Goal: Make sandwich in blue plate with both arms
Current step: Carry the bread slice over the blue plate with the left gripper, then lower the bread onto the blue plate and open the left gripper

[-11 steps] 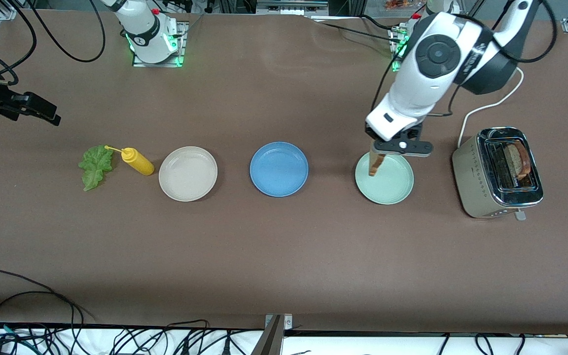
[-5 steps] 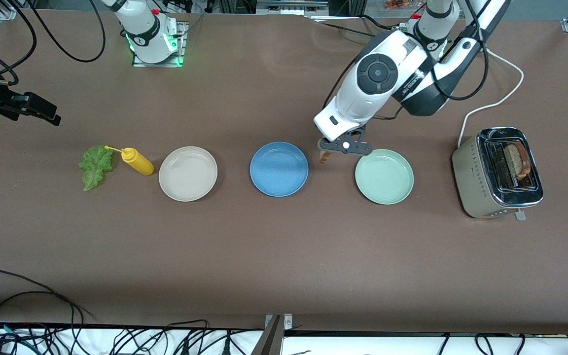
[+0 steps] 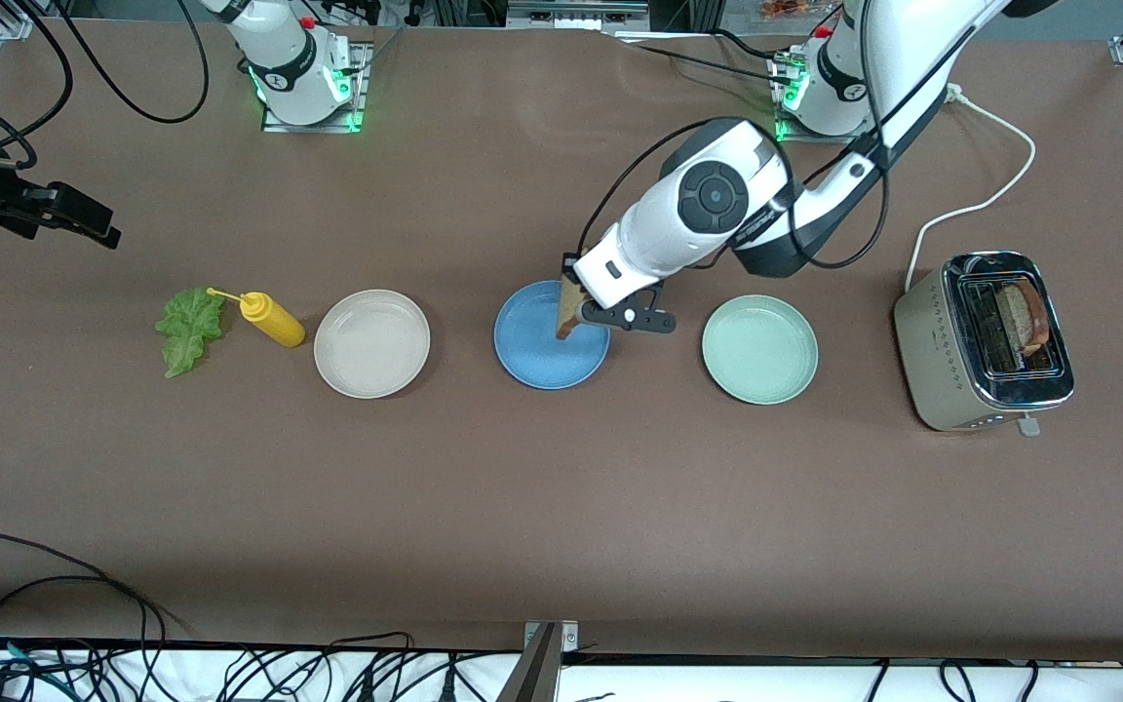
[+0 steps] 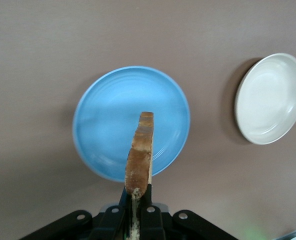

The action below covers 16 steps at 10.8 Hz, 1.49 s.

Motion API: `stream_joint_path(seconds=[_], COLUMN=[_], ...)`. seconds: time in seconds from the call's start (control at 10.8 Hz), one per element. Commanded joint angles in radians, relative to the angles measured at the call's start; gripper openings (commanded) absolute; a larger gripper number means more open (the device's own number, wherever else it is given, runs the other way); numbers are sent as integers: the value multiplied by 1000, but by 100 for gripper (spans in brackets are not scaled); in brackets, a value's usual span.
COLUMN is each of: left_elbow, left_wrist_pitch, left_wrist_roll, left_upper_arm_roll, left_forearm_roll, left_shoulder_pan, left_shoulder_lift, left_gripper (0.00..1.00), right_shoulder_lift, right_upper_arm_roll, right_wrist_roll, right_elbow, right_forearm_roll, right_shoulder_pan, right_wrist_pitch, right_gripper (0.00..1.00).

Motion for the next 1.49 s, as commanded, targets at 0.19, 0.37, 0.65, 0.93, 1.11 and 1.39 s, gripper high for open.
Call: stream_joint_path(seconds=[0.19, 0.37, 0.65, 0.93, 1.11, 1.39], left_elbow=[30, 28, 28, 27, 28, 28], left_wrist_pitch=[181, 257, 273, 273, 275, 287], left_wrist_roll=[-6, -3, 9, 47, 47, 50], left_upper_arm_roll=[-27, -32, -33, -33, -33, -33], left_forearm_roll=[-15, -15, -13, -15, -15, -108], left_shoulder_pan=[-6, -9, -4, 2, 2, 2], left_shoulder_lift=[124, 180, 216, 252, 279, 293], left_gripper=[0, 0, 0, 0, 0, 0], right_shoulder_lift=[1, 1, 1, 4, 8, 10], right_upper_arm_roll=[8, 8, 10, 11, 12, 12], right_wrist_roll=[5, 6, 11, 16, 17, 17], right_elbow=[11, 11, 11, 11, 11, 11], right_forearm_roll=[-5, -5, -5, -4, -4, -4], right_shoulder_pan=[-8, -7, -7, 0, 3, 9], right_wrist_pitch=[-14, -14, -13, -13, -11, -11], right_gripper=[100, 100, 100, 100, 100, 100])
